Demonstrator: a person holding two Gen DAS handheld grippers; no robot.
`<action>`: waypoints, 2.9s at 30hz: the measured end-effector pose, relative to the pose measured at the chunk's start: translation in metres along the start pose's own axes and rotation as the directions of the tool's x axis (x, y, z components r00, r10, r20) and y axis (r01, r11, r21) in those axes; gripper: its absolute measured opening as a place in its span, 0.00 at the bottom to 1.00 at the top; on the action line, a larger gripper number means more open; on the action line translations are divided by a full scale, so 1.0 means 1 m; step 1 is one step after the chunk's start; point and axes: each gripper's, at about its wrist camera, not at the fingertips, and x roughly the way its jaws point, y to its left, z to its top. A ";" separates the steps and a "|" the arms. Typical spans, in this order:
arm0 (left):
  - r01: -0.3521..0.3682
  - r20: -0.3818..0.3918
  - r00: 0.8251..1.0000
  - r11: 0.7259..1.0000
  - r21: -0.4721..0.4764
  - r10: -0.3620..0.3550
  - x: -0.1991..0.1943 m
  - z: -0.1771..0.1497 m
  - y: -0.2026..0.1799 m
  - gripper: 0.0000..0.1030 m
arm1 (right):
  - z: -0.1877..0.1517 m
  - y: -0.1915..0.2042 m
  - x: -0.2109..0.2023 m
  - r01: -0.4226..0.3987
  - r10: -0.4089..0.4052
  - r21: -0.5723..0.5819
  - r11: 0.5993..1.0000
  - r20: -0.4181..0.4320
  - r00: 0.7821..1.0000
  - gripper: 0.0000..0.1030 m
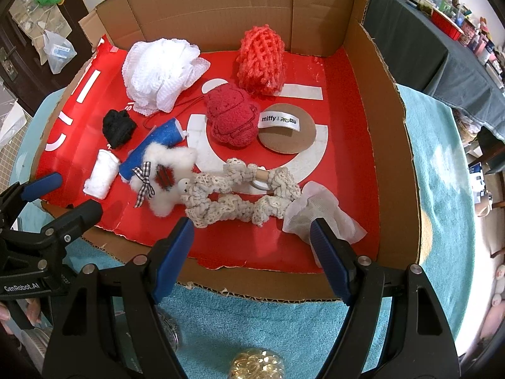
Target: Organize soft objects
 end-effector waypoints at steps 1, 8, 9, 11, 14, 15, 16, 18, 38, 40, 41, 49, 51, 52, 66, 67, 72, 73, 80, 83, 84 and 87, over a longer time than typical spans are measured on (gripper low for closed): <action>0.000 0.000 1.000 1.000 0.001 0.000 0.000 0.000 0.000 1.00 | 0.000 0.000 0.000 0.000 0.000 0.000 1.000 0.001 1.000 0.73; -0.004 0.001 1.000 1.000 0.004 0.004 -0.001 0.000 0.000 1.00 | 0.000 0.000 0.000 0.000 0.000 -0.001 1.000 0.000 1.000 0.73; -0.004 0.001 1.000 1.000 0.003 0.004 -0.001 0.000 0.000 1.00 | 0.000 0.000 0.000 0.000 0.000 0.000 1.000 0.001 1.000 0.73; -0.004 0.000 1.000 1.000 0.002 0.004 0.000 0.000 -0.001 1.00 | 0.000 0.000 0.000 0.000 0.000 -0.002 1.000 0.000 1.000 0.73; -0.004 0.002 1.000 1.000 0.003 0.004 0.000 0.000 -0.001 1.00 | -0.001 0.000 0.000 0.001 -0.001 0.000 1.000 0.002 1.000 0.73; -0.004 0.001 1.000 1.000 0.004 0.004 0.000 0.000 -0.001 1.00 | -0.001 0.000 0.000 0.001 -0.001 0.000 1.000 0.002 1.000 0.73; -0.005 0.001 1.000 1.000 0.004 0.005 0.000 0.000 -0.001 1.00 | -0.001 0.000 0.000 0.002 -0.002 0.000 1.000 0.002 1.000 0.73; -0.006 0.002 1.000 1.000 0.005 0.006 -0.001 0.000 -0.001 1.00 | -0.001 0.000 0.000 0.002 -0.002 -0.001 1.000 0.003 1.000 0.73; -0.011 0.001 1.000 1.000 0.008 0.011 -0.001 -0.001 -0.002 1.00 | -0.002 0.000 -0.001 0.006 -0.006 -0.003 1.000 0.005 1.000 0.73; -0.013 0.001 1.000 1.000 0.010 0.013 -0.001 -0.001 -0.002 1.00 | -0.001 -0.001 -0.001 0.007 -0.007 -0.002 1.000 0.006 1.000 0.73; -0.014 0.001 1.000 1.000 0.011 0.014 -0.001 -0.001 -0.002 1.00 | -0.001 -0.001 -0.001 0.007 -0.007 -0.003 1.000 0.005 1.000 0.73; -0.021 0.003 1.000 1.000 0.012 0.021 0.000 -0.001 -0.003 1.00 | -0.001 0.000 -0.001 0.008 -0.008 -0.004 1.000 0.005 1.000 0.73; -0.027 0.007 1.000 1.000 0.008 0.027 -0.002 -0.002 -0.003 1.00 | -0.002 0.001 -0.001 0.009 -0.009 -0.004 1.000 0.004 1.000 0.73; -0.028 0.012 1.000 1.000 0.008 0.027 -0.003 -0.002 -0.003 1.00 | -0.001 0.000 -0.002 0.007 -0.007 -0.004 1.000 0.006 1.000 0.73; -0.030 0.285 0.958 0.998 -0.048 0.043 -0.114 -0.020 0.005 1.00 | -0.024 -0.006 -0.106 0.079 -0.070 -0.025 0.997 0.270 0.960 0.73; -0.024 0.305 0.951 0.998 -0.052 0.039 -0.124 -0.026 0.004 1.00 | -0.029 -0.005 -0.116 0.082 -0.072 -0.024 0.996 0.295 0.953 0.73; 0.013 0.419 0.908 0.999 -0.044 0.006 -0.168 -0.074 -0.005 1.00 | -0.085 0.018 -0.167 0.058 -0.025 -0.068 0.996 0.407 0.913 0.91; 0.013 0.432 0.902 0.999 -0.041 0.006 -0.171 -0.081 -0.007 1.00 | -0.098 0.022 -0.173 0.060 -0.020 -0.079 0.995 0.431 0.902 0.92; 0.008 0.466 0.885 1.000 0.007 -0.010 -0.172 -0.152 -0.029 1.00 | -0.180 0.032 -0.173 0.002 0.025 -0.055 0.999 0.497 0.867 0.96; 0.019 0.458 0.888 1.000 0.013 -0.023 -0.160 -0.173 -0.031 1.00 | -0.201 0.034 -0.153 0.031 -0.010 -0.035 0.999 0.495 0.869 0.96; 0.019 0.452 0.892 1.000 0.010 -0.022 -0.158 -0.179 -0.032 1.00 | -0.207 0.034 -0.147 0.031 -0.016 -0.022 0.999 0.487 0.873 0.96; -0.001 0.410 0.912 1.000 0.011 -0.003 -0.136 -0.187 -0.033 1.00 | -0.217 0.030 -0.122 0.040 -0.035 0.000 0.999 0.458 0.888 0.96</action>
